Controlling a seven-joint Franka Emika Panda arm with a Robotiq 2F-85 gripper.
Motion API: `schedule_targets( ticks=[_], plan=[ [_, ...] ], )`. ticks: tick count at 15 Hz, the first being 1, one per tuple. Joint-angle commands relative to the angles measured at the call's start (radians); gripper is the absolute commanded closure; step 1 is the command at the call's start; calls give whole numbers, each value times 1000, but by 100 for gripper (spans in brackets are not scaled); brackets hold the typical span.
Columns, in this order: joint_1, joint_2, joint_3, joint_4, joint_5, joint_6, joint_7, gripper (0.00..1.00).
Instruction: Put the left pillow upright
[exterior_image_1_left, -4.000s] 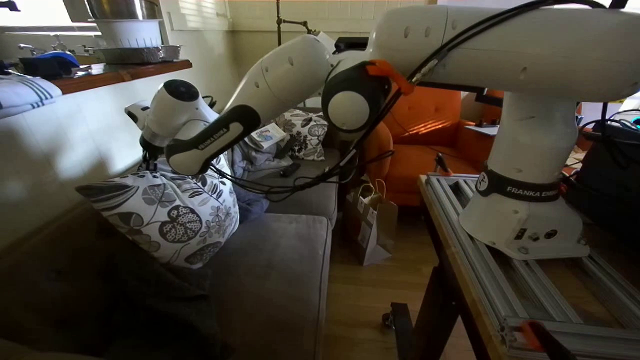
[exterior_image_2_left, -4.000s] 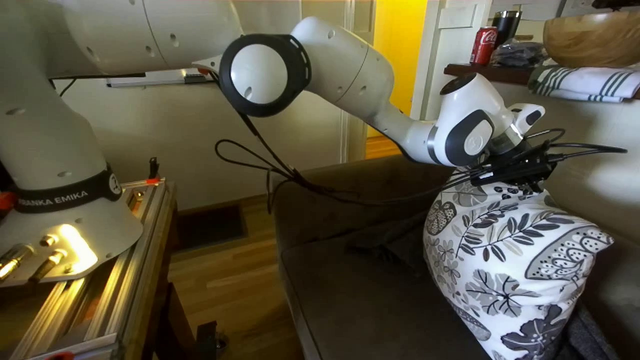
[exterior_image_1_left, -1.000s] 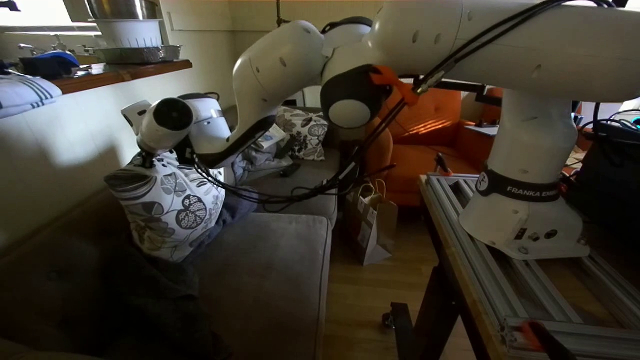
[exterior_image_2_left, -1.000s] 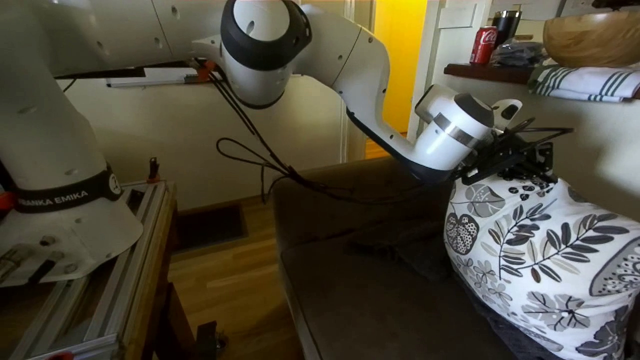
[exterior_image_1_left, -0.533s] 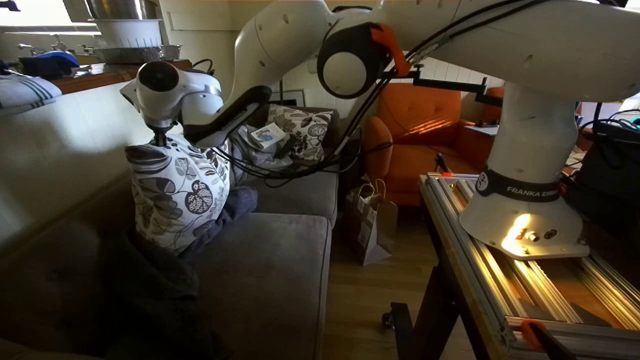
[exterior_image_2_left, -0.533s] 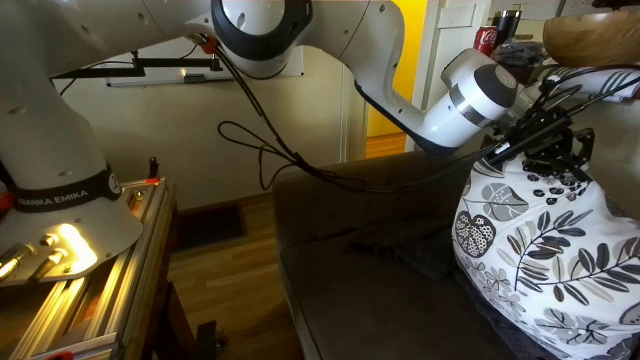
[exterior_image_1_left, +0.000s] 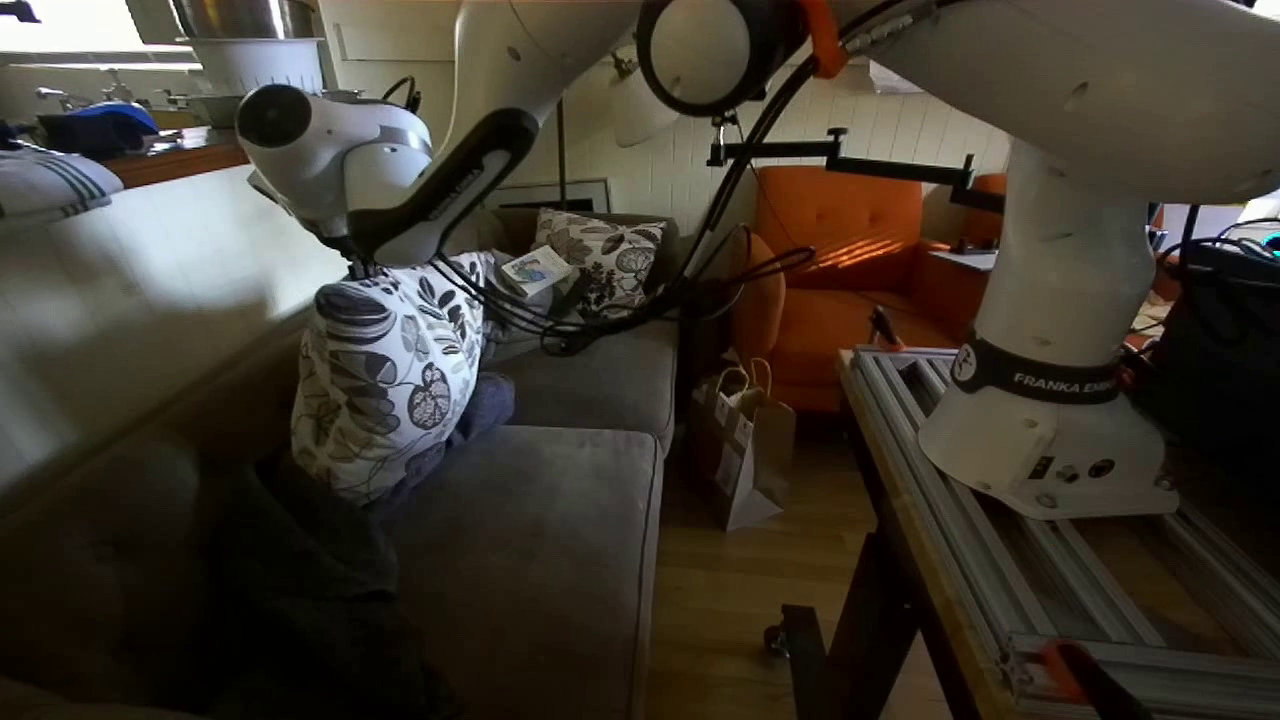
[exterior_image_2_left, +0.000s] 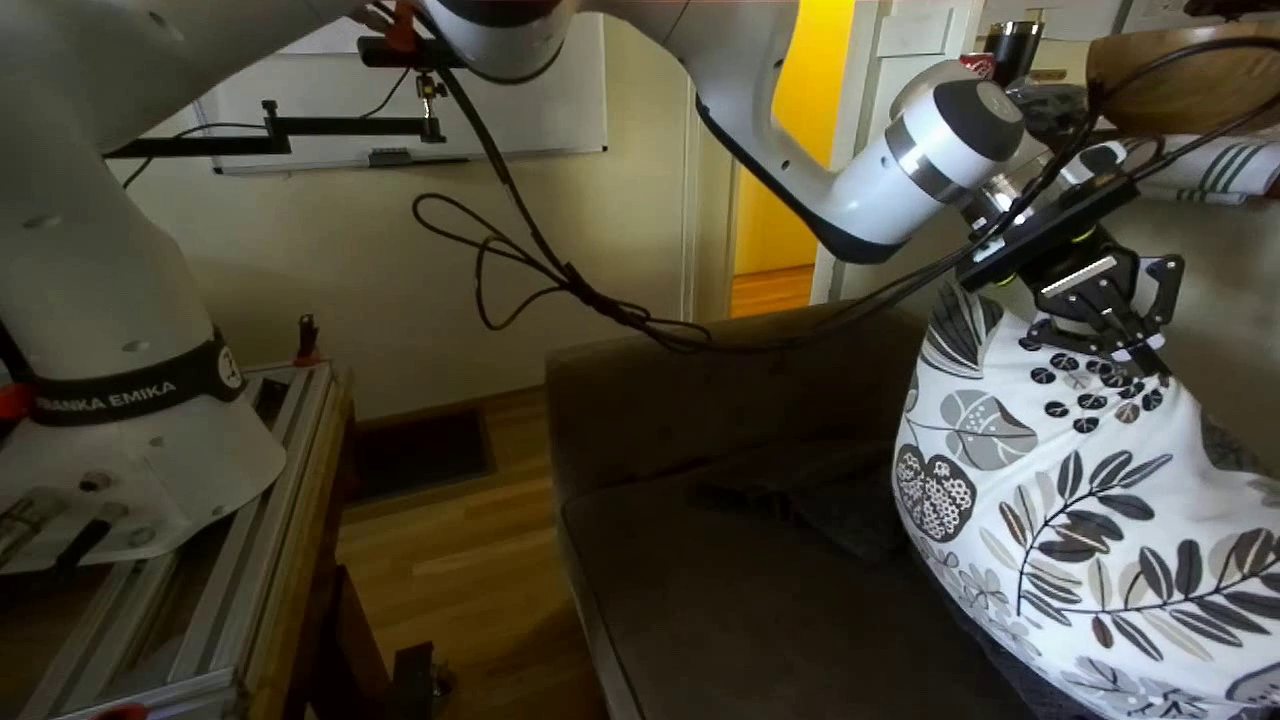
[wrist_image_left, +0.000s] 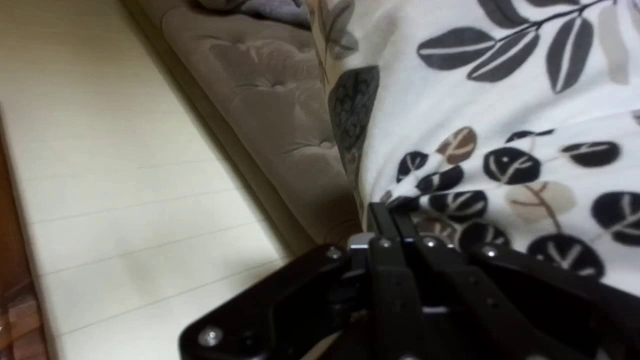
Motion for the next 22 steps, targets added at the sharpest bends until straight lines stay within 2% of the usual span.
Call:
schedule_targets(
  ticks=[1,6,12,14,17,20,22],
  plan=[
    [31,-188,4,-235,-15,-89,-77,98],
    [15,-337,38,-456,-31,-118,-196,98],
    [2,-538,49,-736,-58,-123,-250,98],
    [-9,-581,63,-792,-47,-150,-275,98],
    [-18,-557,78,-786,-43,-138,-224,97],
    [-19,-427,83,-649,-46,-118,-167,98],
    [-12,-312,77,-515,-46,-137,-143,98]
  ],
)
